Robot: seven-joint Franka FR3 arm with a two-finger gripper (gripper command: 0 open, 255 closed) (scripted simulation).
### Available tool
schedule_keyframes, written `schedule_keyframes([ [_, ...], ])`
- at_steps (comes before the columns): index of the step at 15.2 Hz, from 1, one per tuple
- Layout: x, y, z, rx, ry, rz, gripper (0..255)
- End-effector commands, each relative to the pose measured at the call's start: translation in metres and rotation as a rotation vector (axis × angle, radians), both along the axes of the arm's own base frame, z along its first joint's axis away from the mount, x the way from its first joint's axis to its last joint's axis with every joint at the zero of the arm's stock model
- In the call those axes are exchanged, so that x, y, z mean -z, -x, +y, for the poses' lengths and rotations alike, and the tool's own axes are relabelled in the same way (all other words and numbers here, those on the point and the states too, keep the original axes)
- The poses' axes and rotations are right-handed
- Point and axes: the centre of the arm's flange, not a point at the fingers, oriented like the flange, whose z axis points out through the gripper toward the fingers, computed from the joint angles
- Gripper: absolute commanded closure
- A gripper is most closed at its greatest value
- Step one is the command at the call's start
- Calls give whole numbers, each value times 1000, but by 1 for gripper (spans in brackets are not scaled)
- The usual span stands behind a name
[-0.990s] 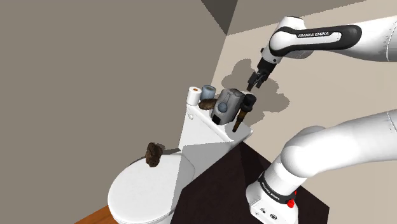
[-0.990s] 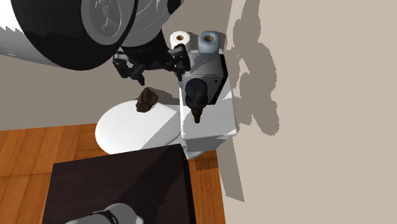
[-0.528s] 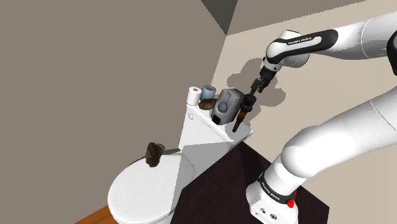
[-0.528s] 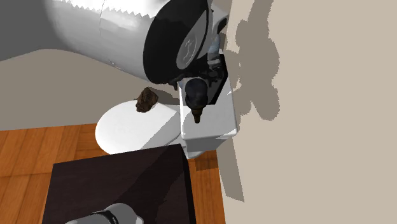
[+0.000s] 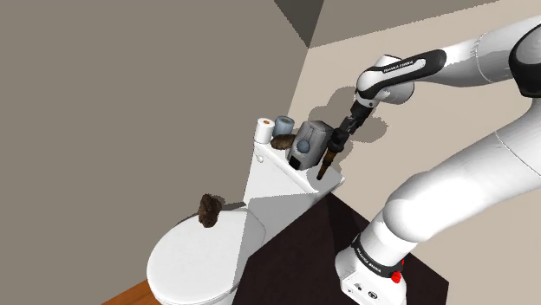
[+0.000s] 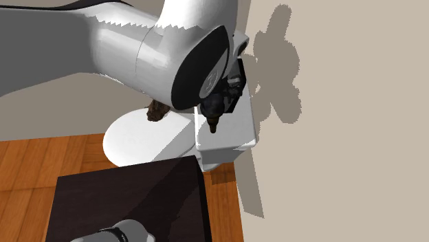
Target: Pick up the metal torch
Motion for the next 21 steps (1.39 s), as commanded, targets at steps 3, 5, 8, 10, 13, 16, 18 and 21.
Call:
schedule_keyframes([
  [3, 4, -1, -1, 0, 1, 0, 255],
  [5, 4, -1, -1, 0, 1, 0, 255],
  [8, 4, -1, -1, 0, 1, 0, 255],
  [10, 4, -1, -1, 0, 1, 0, 255],
  [13, -6, 0, -1, 0, 0, 0, 255],
  [16, -22, 0, -1, 0, 0, 0, 255],
  [18, -33, 0, -1, 0, 0, 0, 255],
  [21, -49, 0, -1, 0, 0, 0, 255],
])
